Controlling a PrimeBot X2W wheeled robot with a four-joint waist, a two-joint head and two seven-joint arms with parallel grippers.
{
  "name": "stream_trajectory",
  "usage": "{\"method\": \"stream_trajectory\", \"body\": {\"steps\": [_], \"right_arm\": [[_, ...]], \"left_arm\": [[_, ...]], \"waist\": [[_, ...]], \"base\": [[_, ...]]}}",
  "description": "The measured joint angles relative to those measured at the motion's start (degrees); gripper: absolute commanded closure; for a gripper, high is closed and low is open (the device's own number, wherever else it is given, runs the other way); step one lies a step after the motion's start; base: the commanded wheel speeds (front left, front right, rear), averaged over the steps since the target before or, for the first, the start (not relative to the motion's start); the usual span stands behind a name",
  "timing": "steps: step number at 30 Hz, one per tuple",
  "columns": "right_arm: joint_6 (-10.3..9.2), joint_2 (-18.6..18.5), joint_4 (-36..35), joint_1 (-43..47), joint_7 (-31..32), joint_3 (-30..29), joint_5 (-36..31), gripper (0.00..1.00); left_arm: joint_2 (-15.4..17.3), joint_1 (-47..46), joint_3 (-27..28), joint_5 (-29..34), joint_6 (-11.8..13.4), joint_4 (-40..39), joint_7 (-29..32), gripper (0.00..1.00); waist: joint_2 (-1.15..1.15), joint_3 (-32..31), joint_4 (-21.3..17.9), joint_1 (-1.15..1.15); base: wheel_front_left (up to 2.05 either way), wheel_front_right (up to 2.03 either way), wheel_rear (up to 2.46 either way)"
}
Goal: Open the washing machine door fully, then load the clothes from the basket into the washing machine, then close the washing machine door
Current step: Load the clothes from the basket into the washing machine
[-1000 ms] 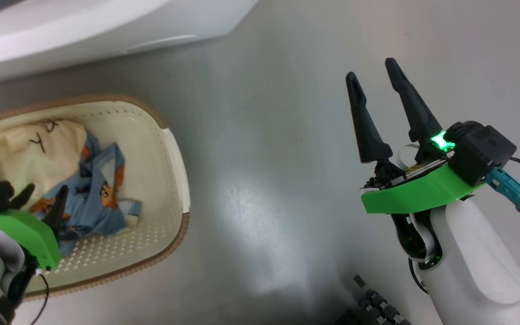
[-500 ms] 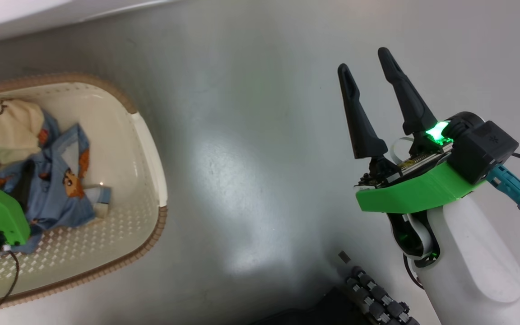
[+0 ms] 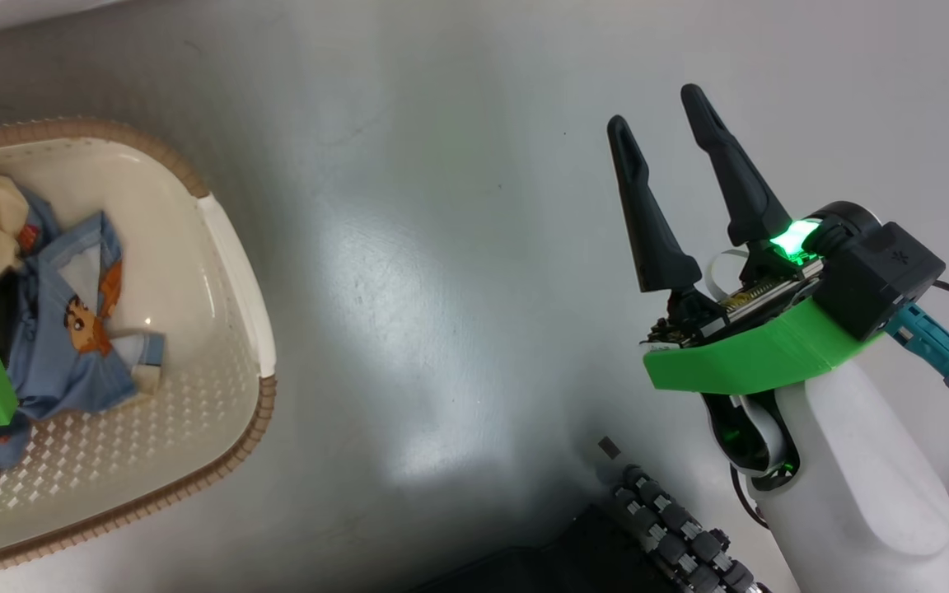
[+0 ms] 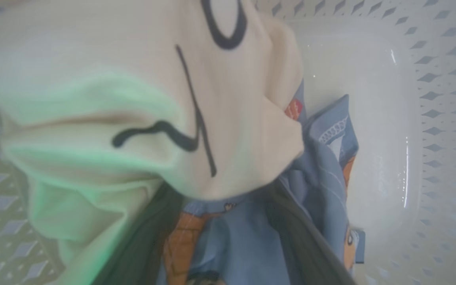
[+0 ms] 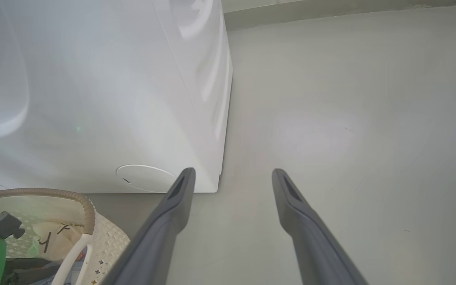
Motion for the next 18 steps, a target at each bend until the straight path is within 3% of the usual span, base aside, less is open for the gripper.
{"method": "stream_trajectory", "body": {"steps": [10,11,12,13,18], "right_arm": [[0.0,0.04,-0.19,0.0,0.0,0.22,0.0,0.0],[0.0,0.04,-0.18,0.0,0.0,0.21,0.0,0.0],[0.0,0.04,-0.15,0.0,0.0,0.21,0.0,0.0],[0.0,0.05,-0.14,0.0,0.0,0.21,-0.01,0.0],[0.0,0.07,0.19,-0.02,0.0,0.16,-0.09,0.0]], "left_arm": [[0.75,-1.72,-2.49,-0.65,0.0,0.58,2.91,0.0],[0.75,-1.81,-2.67,-0.81,0.0,0.63,3.02,0.12],[0.73,-1.81,-2.81,-0.89,0.0,0.65,3.03,0.68],[0.68,-1.81,-2.94,-1.23,0.0,0.66,3.03,1.0],[-0.12,-1.79,-3.8,-3.0,0.0,0.14,3.19,1.0]], "waist": [[0.0,0.69,-0.32,-0.01],[0.0,0.66,-0.3,0.0],[0.0,0.6,-0.28,0.0],[0.0,0.52,-0.25,0.0],[0.0,-0.34,0.11,0.0]], "base": [[0.0,0.0,0.0],[0.0,0.0,0.0],[0.0,0.0,0.0],[0.0,0.0,0.0],[0.0,0.0,0.0]]}}
